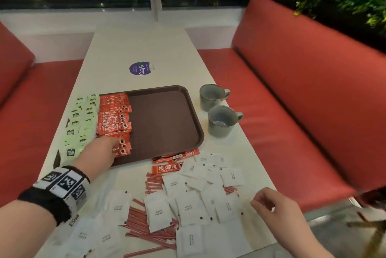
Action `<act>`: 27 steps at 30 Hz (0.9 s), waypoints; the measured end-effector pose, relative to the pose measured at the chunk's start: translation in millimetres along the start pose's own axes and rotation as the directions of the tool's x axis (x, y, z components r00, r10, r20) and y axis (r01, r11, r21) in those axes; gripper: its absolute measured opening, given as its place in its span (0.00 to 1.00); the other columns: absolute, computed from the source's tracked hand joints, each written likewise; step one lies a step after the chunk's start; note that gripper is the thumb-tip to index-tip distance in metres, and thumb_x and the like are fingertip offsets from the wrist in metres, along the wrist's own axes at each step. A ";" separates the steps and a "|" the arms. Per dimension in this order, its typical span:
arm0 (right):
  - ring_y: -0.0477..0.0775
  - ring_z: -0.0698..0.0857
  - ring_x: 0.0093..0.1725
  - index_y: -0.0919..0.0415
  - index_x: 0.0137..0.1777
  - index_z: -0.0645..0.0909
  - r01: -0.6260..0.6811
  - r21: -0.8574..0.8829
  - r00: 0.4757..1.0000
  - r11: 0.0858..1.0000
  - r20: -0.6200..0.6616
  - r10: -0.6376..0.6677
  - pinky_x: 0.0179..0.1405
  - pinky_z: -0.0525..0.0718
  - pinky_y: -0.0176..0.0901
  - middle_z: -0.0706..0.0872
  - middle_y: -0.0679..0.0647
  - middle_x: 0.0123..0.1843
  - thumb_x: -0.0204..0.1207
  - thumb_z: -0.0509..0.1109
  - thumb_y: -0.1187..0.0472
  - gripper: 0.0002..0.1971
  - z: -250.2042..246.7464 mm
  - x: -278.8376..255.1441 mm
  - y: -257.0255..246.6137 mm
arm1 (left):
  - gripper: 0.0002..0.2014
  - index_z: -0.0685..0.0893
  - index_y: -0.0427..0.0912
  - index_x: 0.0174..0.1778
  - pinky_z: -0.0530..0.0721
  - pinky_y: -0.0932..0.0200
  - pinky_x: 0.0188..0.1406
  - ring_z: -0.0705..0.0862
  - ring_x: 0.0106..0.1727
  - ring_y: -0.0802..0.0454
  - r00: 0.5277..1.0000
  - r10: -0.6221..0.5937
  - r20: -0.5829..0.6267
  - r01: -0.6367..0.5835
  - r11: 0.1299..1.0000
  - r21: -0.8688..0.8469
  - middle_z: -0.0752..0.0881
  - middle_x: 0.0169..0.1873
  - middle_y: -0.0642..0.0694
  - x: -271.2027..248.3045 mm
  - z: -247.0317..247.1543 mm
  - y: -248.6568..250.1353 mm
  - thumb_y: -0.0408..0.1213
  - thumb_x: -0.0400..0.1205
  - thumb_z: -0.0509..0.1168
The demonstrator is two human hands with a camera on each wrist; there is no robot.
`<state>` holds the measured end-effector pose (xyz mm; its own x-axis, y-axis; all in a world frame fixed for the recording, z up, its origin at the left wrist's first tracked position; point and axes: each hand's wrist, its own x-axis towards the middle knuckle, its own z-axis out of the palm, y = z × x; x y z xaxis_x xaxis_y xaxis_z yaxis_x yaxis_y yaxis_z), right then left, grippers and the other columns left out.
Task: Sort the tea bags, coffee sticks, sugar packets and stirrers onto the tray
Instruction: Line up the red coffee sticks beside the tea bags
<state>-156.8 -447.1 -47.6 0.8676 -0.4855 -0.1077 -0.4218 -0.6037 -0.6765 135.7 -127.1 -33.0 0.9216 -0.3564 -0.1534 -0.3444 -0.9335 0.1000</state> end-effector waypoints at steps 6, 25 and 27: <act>0.41 0.80 0.48 0.38 0.38 0.77 0.109 -0.010 0.985 0.994 0.135 -0.107 0.44 0.72 0.23 0.84 0.37 0.41 0.71 0.77 0.57 0.13 -11.3 15.4 -12.5 | 0.07 0.85 0.51 0.53 0.73 0.65 0.51 0.79 0.52 0.58 0.992 0.125 -0.003 -0.120 0.951 -0.283 0.83 0.52 0.56 -53.6 2.2 53.8 0.39 0.81 0.67; 0.57 0.79 0.58 0.56 0.56 0.80 0.576 -0.600 0.811 0.555 0.502 -0.299 0.59 0.71 0.52 0.84 0.54 0.54 0.81 0.55 0.60 0.13 62.2 148.7 -116.1 | 0.20 0.74 0.46 0.74 0.77 0.54 0.65 0.78 0.65 0.48 0.998 0.061 -0.016 -0.062 0.994 -0.093 0.83 0.63 0.47 -38.3 52.6 100.6 0.41 0.85 0.57; 0.57 0.80 0.58 0.55 0.57 0.80 0.598 -0.612 0.797 0.519 0.526 -0.298 0.60 0.70 0.52 0.84 0.53 0.55 0.80 0.55 0.61 0.13 66.4 147.1 -113.0 | 0.21 0.72 0.47 0.76 0.76 0.53 0.66 0.76 0.67 0.48 0.997 0.070 -0.020 -0.072 0.992 -0.108 0.82 0.65 0.47 -37.2 50.7 103.2 0.41 0.85 0.56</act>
<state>36.0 -408.3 -35.4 0.9554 0.1256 -0.2673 0.1386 -0.9899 0.0303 56.8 -212.2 -66.9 0.8987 -0.4201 -0.1258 -0.3884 -0.8957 0.2163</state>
